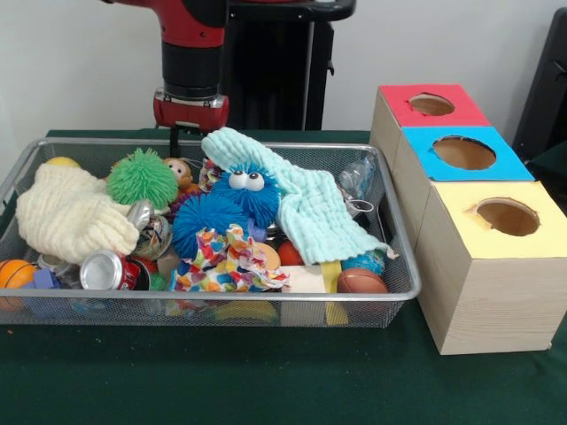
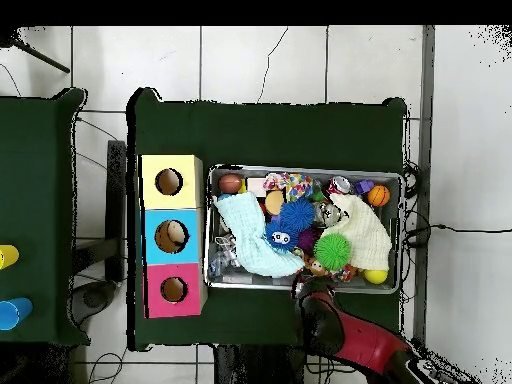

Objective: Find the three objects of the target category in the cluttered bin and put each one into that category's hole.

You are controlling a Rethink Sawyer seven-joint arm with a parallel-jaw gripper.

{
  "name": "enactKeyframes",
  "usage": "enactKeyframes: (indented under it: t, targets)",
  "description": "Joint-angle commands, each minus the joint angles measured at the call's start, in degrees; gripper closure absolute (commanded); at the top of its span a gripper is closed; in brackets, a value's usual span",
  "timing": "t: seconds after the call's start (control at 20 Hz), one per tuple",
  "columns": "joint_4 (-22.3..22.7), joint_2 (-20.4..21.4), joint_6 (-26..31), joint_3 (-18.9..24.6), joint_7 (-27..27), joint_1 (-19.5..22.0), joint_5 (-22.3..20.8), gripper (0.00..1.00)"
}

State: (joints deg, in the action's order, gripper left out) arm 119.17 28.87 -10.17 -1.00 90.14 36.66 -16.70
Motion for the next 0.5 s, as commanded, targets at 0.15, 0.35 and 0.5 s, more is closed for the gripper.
enactKeyframes:
  t: [0.15, 0.35, 0.5]
  targets:
    - [-5.57, -2.33, -4.76, 2.37, 9.18, 0.87, -1.12, 0.00]
    - [-5.33, -1.45, -4.77, 2.41, 9.20, 1.22, -1.20, 0.00]
    - [-4.80, -0.13, -4.06, 2.57, 9.10, 1.54, -1.32, 0.00]
